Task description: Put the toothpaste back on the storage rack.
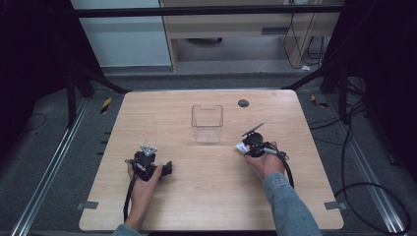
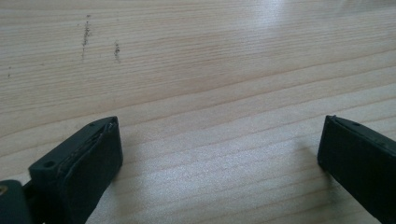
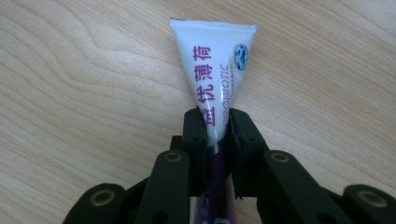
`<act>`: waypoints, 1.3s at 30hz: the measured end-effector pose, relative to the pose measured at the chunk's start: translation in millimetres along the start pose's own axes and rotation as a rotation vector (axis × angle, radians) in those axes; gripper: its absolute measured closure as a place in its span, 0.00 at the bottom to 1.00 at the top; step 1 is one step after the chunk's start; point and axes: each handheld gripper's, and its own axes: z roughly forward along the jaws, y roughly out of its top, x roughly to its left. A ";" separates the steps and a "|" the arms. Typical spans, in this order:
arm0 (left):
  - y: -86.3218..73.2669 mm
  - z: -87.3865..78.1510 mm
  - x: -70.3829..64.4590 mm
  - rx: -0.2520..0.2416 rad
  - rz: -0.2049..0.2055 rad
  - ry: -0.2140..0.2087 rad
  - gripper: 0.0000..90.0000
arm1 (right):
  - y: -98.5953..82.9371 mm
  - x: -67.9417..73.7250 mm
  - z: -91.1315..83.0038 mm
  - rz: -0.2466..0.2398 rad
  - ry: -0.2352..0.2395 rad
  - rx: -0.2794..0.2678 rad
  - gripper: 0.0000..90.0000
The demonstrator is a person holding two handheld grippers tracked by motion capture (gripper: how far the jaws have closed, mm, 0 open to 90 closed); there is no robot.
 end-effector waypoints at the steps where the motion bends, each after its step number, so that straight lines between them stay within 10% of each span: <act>1: 0.0 0.0 0.0 0.000 0.000 0.000 0.00 | -0.4 -1.5 -0.3 0.002 0.005 -0.006 0.88; 23: 0.1 0.2 0.0 0.000 -0.001 0.000 0.00 | 0.8 -10.3 -65.4 0.049 0.033 -0.239 0.89; 39: 2.8 2.9 -2.2 0.000 -0.021 0.015 0.00 | 9.3 -15.6 -81.3 0.074 0.015 -0.389 0.89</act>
